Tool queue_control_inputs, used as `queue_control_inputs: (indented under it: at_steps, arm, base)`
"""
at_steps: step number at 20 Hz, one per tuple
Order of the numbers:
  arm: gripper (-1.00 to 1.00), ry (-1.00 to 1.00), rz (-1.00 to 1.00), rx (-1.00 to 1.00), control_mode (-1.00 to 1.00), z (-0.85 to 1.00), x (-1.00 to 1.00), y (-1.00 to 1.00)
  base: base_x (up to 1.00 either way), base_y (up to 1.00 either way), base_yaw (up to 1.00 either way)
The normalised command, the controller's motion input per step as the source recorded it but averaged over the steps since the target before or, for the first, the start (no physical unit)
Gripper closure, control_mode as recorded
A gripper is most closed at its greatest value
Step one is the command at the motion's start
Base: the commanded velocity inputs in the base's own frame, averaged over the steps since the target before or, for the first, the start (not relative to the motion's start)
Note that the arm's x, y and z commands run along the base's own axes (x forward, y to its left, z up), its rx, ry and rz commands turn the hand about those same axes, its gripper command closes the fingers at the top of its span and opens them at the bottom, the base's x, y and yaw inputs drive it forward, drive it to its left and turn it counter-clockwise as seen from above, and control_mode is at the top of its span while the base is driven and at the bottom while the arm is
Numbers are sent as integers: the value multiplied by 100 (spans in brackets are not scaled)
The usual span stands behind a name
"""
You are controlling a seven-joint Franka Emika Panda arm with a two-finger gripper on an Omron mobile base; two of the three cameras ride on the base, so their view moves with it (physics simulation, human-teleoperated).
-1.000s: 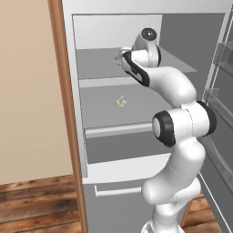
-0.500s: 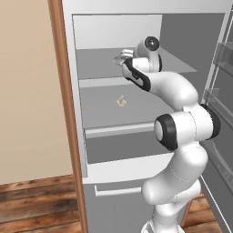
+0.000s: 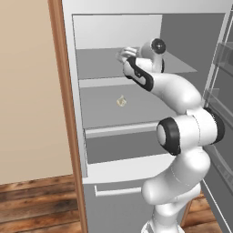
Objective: Transport the shrimp from the fridge to the microwave and turn on the microwave.
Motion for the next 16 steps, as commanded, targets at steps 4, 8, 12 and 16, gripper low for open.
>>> queue_control_inputs:
  at_steps: [4, 8, 12, 16]
  arm:
    - [100, -5, 0, 6, -100, 5, -22, 2]
    - [100, -2, 0, 2, -100, 10, -7, 6]
    - [100, -1, 0, 1, -100, 16, -7, 4]
    - [100, -1, 0, 0, -100, 15, -19, 7]
  base:
    - [0, 0, 0]
    - [0, 0, 0]
    - [0, 0, 0]
    - [0, 0, 0]
